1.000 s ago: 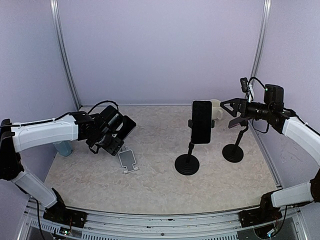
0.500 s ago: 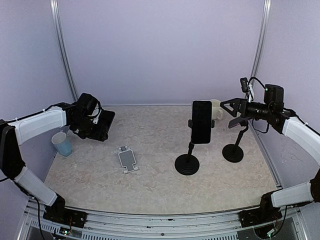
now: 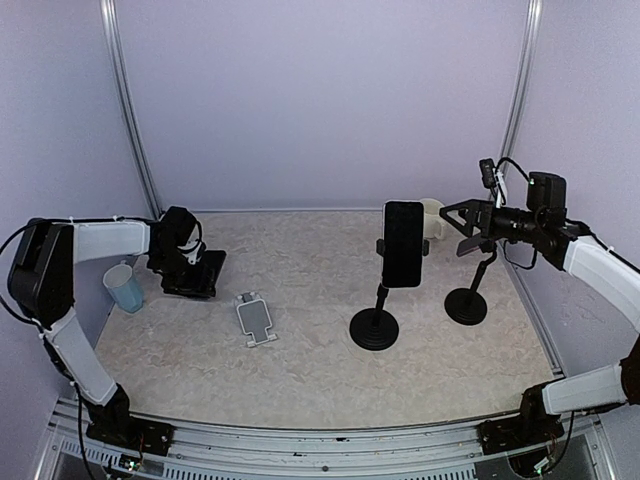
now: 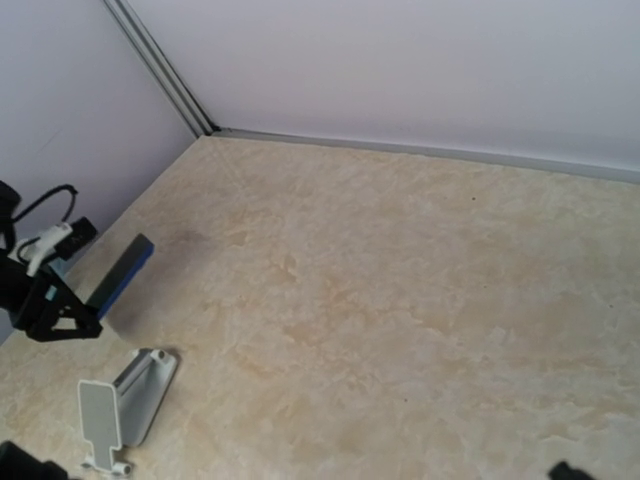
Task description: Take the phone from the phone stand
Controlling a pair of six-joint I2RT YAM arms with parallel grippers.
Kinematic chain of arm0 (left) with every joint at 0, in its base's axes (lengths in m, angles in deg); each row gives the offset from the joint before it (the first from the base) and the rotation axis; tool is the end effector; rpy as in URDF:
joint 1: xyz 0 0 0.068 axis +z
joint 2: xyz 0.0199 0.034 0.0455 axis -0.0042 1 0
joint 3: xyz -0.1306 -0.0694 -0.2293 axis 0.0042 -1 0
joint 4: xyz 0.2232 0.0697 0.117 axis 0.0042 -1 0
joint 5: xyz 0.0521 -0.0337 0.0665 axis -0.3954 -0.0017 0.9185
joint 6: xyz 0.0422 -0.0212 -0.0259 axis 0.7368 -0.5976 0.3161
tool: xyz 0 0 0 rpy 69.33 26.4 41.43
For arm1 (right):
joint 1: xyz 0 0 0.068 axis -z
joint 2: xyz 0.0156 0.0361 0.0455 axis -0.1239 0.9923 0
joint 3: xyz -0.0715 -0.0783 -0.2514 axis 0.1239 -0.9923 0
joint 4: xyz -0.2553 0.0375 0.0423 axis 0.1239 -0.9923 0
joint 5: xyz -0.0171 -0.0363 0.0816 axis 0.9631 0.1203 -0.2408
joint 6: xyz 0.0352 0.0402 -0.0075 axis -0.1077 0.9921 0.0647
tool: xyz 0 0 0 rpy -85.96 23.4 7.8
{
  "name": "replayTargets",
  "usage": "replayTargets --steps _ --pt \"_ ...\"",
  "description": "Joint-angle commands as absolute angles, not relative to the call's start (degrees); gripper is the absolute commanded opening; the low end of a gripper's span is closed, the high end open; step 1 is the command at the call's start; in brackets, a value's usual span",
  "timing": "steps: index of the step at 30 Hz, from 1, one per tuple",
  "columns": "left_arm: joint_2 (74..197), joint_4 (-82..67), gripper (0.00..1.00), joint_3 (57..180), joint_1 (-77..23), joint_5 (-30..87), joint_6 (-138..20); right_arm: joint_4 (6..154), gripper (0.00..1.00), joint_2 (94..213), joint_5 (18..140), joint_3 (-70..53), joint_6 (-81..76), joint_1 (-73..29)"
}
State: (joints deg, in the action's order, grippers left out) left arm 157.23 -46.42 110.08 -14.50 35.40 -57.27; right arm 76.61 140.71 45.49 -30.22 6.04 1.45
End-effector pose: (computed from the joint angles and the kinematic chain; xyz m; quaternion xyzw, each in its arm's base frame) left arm 0.3165 -0.0815 0.1882 0.0413 0.9843 -0.0483 0.1648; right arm 0.2677 0.0499 0.3249 -0.1377 0.7745 0.3780 0.4882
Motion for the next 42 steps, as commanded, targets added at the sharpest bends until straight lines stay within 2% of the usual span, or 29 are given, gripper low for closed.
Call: replayTargets --steps 1,28,37,42 --pt "159.9 -42.1 0.4 109.7 -12.9 34.4 -57.6 77.9 1.0 140.2 45.3 -30.9 5.9 2.2" --pt "164.9 -39.7 0.43 105.9 -12.3 36.2 -58.2 77.5 1.0 141.7 43.8 -25.7 6.9 2.2" --pt "163.2 -40.7 0.6 105.2 -12.8 38.1 -58.5 77.6 1.0 142.1 44.0 -25.2 7.1 2.1" --pt "162.0 -40.4 0.78 105.0 -13.1 37.9 -58.8 77.5 1.0 142.2 44.0 -24.7 7.3 2.0"
